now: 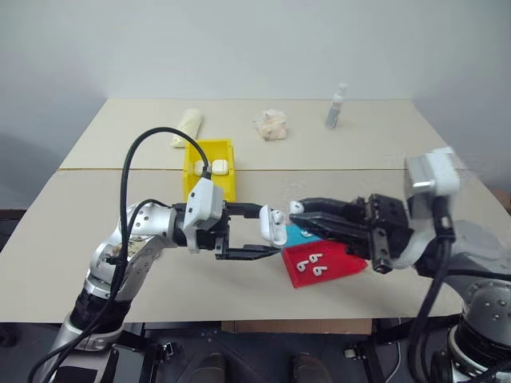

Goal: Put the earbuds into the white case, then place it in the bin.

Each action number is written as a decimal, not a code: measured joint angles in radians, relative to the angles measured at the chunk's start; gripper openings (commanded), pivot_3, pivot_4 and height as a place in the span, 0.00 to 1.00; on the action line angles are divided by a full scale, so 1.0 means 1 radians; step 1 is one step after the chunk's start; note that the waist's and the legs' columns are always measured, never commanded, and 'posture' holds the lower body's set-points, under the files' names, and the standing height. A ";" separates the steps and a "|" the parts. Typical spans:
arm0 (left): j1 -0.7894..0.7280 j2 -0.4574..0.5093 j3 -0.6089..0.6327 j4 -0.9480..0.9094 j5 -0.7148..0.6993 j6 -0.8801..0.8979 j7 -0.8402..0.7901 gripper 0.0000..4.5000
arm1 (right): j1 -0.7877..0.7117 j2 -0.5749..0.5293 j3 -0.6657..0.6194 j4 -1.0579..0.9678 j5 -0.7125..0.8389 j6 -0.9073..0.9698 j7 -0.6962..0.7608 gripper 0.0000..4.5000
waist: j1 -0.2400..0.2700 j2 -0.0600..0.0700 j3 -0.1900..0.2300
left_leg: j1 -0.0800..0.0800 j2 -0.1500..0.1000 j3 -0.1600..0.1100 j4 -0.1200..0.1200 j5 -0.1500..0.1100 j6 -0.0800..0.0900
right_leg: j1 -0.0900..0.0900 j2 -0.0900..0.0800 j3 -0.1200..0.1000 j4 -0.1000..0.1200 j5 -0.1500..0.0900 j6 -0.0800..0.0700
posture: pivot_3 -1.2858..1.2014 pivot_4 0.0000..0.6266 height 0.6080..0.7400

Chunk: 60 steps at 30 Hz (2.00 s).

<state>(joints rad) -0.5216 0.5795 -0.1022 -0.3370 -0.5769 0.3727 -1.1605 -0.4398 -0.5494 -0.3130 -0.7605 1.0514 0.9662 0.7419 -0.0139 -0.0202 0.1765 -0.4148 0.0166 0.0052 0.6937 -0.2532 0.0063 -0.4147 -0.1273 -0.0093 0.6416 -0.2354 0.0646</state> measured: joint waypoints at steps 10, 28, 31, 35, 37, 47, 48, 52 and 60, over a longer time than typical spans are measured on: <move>0.004 -0.008 0.008 -0.018 -0.020 0.000 0.010 0.62 | 0.036 -0.066 0.101 0.012 -0.037 -0.093 -0.004 0.14 | 0.001 0.000 0.000 | 0.000 0.000 -0.001 0.000 0.000 0.000 | 0.002 0.000 -0.001 -0.001 0.000 0.000 | 0.52 0.24 1.00; 0.022 -0.008 0.007 -0.021 -0.011 -0.001 0.012 0.62 | 0.064 -0.131 0.179 0.050 -0.079 -0.189 0.021 0.14 | 0.002 0.000 0.000 | 0.003 0.000 -0.001 0.000 0.000 0.000 | 0.004 0.000 -0.002 -0.002 0.000 0.000 | 0.52 0.24 1.00; 0.024 -0.009 0.007 -0.021 -0.010 -0.001 0.013 0.62 | 0.064 -0.131 0.195 0.055 -0.086 -0.193 0.017 0.14 | 0.002 0.000 0.000 | 0.004 0.000 -0.001 0.000 0.000 0.001 | 0.006 0.000 -0.002 -0.002 0.000 0.000 | 0.52 0.24 1.00; 0.029 -0.015 0.006 -0.020 -0.005 -0.004 0.014 0.62 | 0.065 -0.135 0.216 0.061 -0.091 -0.197 0.012 0.14 | 0.002 0.000 0.000 | 0.007 0.000 -0.002 0.000 -0.001 0.001 | 0.009 0.000 -0.003 -0.008 0.000 0.000 | 0.52 0.24 1.00; 0.029 -0.015 0.005 -0.020 -0.003 -0.004 0.014 0.62 | 0.068 -0.138 0.217 0.062 -0.093 -0.201 0.014 0.14 | 0.002 0.000 0.000 | 0.008 0.000 -0.002 0.000 -0.001 0.002 | 0.011 0.000 -0.003 -0.009 0.000 0.000 | 0.52 0.24 1.00; 0.032 -0.010 0.005 -0.004 0.025 -0.029 0.012 0.62 | 0.088 -0.171 0.224 0.065 -0.127 -0.225 0.024 0.40 | 0.003 0.000 0.000 | 0.007 0.000 -0.002 0.000 -0.001 0.002 | 0.011 0.000 -0.003 -0.010 0.000 0.000 | 0.52 0.24 1.00; 0.032 -0.007 0.005 -0.003 0.025 -0.029 0.010 0.62 | 0.094 -0.172 0.223 0.066 -0.127 -0.227 0.027 0.40 | 0.003 0.000 0.000 | 0.007 0.000 -0.002 0.000 -0.001 0.002 | 0.011 0.000 -0.003 -0.010 0.000 0.000 | 0.52 0.24 1.00; 0.031 -0.002 0.005 0.004 0.025 -0.035 0.004 0.62 | 0.108 -0.187 0.215 0.066 -0.125 -0.236 0.052 0.40 | 0.003 0.000 0.000 | 0.007 0.000 -0.002 0.000 -0.001 0.002 | 0.011 0.000 -0.003 -0.010 0.000 0.000 | 0.52 0.24 1.00; 0.000 -0.013 -0.029 0.110 0.099 -0.098 -0.013 0.62 | 0.023 -0.244 0.145 0.091 -0.113 -0.239 0.041 0.36 | 0.005 0.000 0.000 | 0.008 0.000 -0.002 0.000 -0.002 0.002 | 0.011 0.000 -0.003 -0.010 0.000 0.000 | 0.52 0.24 1.00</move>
<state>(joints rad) -0.5213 0.5670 -0.1309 -0.2272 -0.4781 0.2749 -1.1732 -0.4168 -0.7937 -0.1679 -0.6697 0.9386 0.7275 0.7829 -0.0086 -0.0203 0.1765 -0.4070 0.0167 0.0036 0.6932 -0.2547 0.0088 -0.4038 -0.1273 -0.0123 0.6315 -0.2354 0.0647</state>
